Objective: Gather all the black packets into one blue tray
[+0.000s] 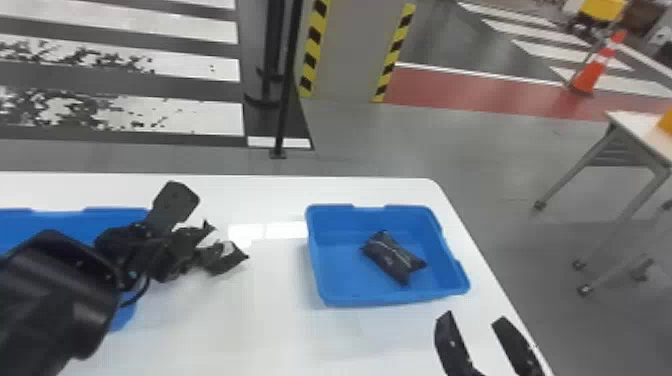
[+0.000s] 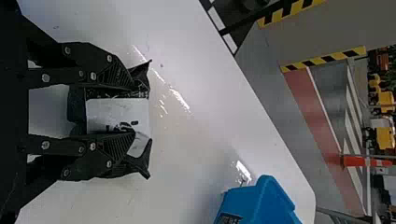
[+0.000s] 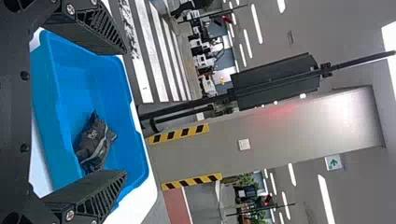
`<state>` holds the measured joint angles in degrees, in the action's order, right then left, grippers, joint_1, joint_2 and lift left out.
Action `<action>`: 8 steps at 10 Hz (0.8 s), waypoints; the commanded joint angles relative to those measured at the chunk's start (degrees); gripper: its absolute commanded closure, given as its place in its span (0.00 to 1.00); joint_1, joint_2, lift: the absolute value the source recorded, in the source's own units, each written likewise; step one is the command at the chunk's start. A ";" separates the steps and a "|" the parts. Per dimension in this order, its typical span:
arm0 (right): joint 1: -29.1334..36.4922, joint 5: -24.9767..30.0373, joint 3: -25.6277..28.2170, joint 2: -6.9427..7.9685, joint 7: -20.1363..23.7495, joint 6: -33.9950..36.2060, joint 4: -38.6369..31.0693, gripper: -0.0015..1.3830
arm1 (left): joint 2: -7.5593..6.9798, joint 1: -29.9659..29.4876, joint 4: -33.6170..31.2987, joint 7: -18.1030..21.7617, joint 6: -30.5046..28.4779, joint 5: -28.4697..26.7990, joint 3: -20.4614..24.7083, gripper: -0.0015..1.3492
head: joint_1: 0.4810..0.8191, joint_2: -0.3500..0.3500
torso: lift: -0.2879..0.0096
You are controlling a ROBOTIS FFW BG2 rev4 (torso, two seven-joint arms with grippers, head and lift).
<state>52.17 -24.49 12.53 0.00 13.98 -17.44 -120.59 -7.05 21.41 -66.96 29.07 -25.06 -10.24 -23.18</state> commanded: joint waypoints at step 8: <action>1.83 -1.56 -0.19 0.05 0.00 0.00 -0.98 0.08 | -0.95 -22.53 -37.17 2.74 3.55 -5.18 20.32 0.90 | 0.63 0.09 | 0.60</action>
<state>53.86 -26.00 12.34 0.00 13.97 -17.44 -121.58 -8.03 3.26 -97.30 31.78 -20.19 -14.52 -6.67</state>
